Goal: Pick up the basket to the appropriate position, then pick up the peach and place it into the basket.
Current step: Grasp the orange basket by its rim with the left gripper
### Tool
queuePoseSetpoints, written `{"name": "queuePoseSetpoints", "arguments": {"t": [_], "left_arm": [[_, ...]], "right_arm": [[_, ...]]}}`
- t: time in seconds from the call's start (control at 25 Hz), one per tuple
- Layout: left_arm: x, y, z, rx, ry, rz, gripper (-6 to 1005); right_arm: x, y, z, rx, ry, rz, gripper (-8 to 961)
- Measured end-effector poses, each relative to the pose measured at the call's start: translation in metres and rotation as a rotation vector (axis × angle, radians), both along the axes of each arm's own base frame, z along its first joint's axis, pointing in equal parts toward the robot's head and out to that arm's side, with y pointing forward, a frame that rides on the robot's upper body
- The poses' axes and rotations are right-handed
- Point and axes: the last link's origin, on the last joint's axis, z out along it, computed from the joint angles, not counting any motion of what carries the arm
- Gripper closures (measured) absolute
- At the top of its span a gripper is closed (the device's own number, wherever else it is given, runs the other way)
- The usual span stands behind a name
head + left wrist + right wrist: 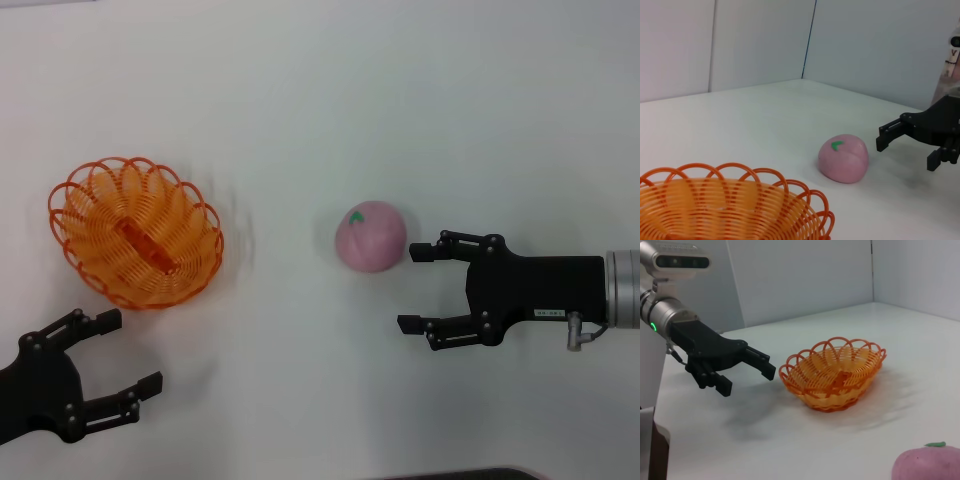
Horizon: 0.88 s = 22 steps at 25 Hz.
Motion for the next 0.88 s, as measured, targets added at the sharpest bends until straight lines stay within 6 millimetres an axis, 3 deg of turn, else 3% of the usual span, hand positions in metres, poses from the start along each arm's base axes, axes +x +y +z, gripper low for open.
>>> {"name": "queuePoseSetpoints", "arguments": {"t": [0.88], "left_arm": [[-0.0005,0.0003,0.0005,0.002,0.004,0.000,79]], "right_arm": [[0.0000,0.0003,0.0000,0.001,-0.001,0.000,29]]}}
